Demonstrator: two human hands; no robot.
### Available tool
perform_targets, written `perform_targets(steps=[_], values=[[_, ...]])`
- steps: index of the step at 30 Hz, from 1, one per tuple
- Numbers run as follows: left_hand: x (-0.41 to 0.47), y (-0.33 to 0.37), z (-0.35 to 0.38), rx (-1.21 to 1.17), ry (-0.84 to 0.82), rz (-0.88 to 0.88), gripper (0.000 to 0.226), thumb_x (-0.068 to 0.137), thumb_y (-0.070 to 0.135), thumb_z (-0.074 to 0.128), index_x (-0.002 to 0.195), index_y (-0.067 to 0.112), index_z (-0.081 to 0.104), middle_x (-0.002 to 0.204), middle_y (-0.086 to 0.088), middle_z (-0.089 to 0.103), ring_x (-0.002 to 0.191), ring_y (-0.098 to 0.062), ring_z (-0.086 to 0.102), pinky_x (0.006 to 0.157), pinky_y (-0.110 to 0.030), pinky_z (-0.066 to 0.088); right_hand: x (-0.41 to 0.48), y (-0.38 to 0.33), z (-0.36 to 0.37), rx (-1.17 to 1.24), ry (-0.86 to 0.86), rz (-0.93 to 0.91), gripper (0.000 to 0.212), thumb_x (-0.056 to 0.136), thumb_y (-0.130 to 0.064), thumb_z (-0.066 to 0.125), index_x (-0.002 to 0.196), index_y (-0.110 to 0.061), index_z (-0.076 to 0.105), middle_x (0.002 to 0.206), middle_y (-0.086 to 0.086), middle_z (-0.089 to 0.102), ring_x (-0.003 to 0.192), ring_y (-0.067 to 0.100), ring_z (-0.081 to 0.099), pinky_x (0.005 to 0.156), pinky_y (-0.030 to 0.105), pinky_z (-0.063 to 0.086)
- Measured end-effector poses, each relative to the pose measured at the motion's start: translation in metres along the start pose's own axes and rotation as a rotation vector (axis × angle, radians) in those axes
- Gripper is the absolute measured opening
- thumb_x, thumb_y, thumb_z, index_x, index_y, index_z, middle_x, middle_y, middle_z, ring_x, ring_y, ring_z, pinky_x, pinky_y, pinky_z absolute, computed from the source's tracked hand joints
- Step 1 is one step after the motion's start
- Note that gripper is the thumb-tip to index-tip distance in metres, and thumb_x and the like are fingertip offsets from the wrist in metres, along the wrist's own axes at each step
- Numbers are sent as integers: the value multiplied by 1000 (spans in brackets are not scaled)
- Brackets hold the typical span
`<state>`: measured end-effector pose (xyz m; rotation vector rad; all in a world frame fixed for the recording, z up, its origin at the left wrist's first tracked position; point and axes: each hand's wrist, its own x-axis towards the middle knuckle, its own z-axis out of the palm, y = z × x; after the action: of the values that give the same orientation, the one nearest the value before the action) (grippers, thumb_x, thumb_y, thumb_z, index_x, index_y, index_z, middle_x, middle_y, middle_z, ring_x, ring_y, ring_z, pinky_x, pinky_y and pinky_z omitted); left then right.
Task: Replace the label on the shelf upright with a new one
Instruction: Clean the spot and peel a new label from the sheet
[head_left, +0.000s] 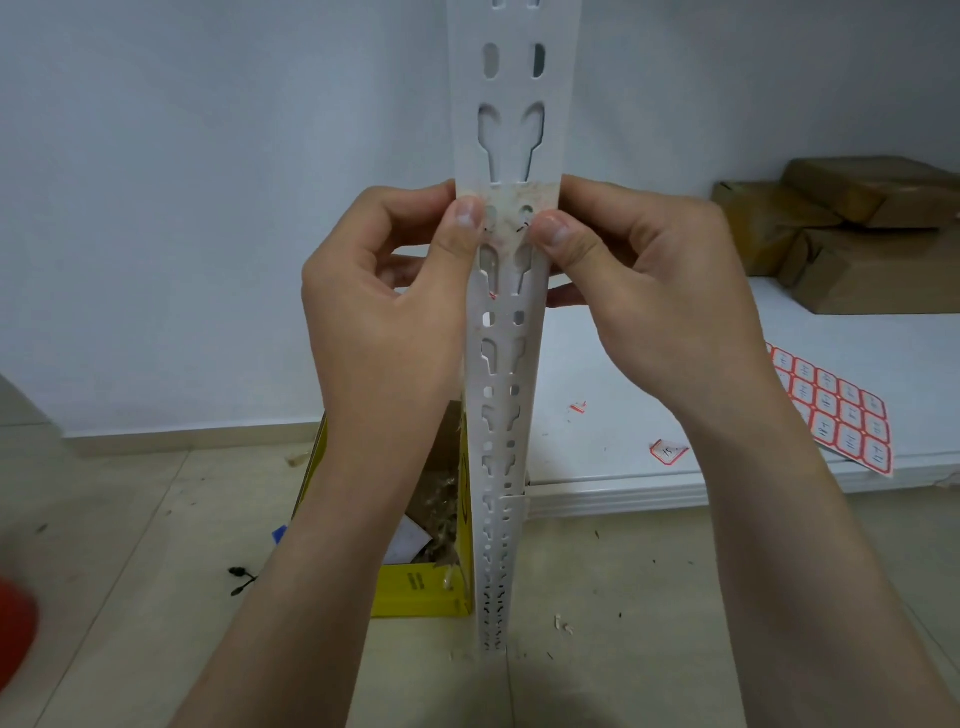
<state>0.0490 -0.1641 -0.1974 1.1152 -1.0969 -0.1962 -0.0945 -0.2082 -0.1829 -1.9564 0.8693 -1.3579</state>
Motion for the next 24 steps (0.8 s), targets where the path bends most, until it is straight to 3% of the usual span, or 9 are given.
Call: perform_targets(steps=[5, 9, 12, 14, 18, 21, 24], values=[[-1, 1, 0, 6, 6, 2, 11, 101, 25, 69, 96, 35, 70, 90, 15, 76, 88, -9, 76, 69, -33, 64, -2, -2, 9, 64, 86, 44, 18, 102, -22, 68, 99, -40, 72, 90, -13, 79, 89, 11, 78, 67, 19, 64], [-3, 2, 2, -19, 23, -5, 25, 109, 27, 55, 90, 33, 71, 85, 13, 77, 82, -12, 77, 63, -25, 58, -1, 0, 16, 89, 162, 77, 7, 97, -30, 75, 96, -35, 77, 90, -2, 82, 84, 18, 78, 76, 45, 67], [-5, 4, 3, -44, 28, -20, 35, 112, 28, 45, 93, 31, 74, 84, 15, 78, 83, -6, 76, 65, -19, 56, 0, 0, 22, 88, 208, 108, 9, 93, -37, 79, 97, -30, 80, 89, 5, 81, 85, 25, 77, 72, 47, 66], [-6, 4, 2, -41, 20, -10, 35, 112, 29, 45, 93, 31, 74, 82, 12, 77, 81, -7, 75, 63, -21, 56, 1, -2, 25, 73, 228, 124, 14, 90, -42, 81, 95, -29, 81, 88, 7, 80, 83, 24, 76, 70, 46, 65], [-5, 2, 1, -22, 0, 13, 27, 109, 28, 51, 91, 30, 72, 87, 0, 75, 79, -25, 72, 59, -38, 57, 4, -2, 26, 16, 249, 92, 22, 88, -47, 81, 94, -26, 82, 83, 7, 78, 79, 24, 75, 66, 46, 63], [-4, 0, 1, -22, 5, 10, 20, 107, 27, 55, 96, 24, 72, 86, 5, 74, 82, -21, 75, 62, -38, 60, 7, 0, 19, -27, 202, 40, 16, 91, -45, 79, 95, -30, 83, 82, 5, 80, 80, 28, 74, 67, 46, 60], [-3, -1, 2, -7, 10, 12, 15, 106, 26, 58, 98, 25, 70, 92, 8, 75, 90, -19, 76, 69, -43, 63, 7, 3, 8, -34, 112, 15, 18, 97, -37, 75, 108, -26, 82, 90, -4, 83, 84, 19, 78, 76, 46, 65]])
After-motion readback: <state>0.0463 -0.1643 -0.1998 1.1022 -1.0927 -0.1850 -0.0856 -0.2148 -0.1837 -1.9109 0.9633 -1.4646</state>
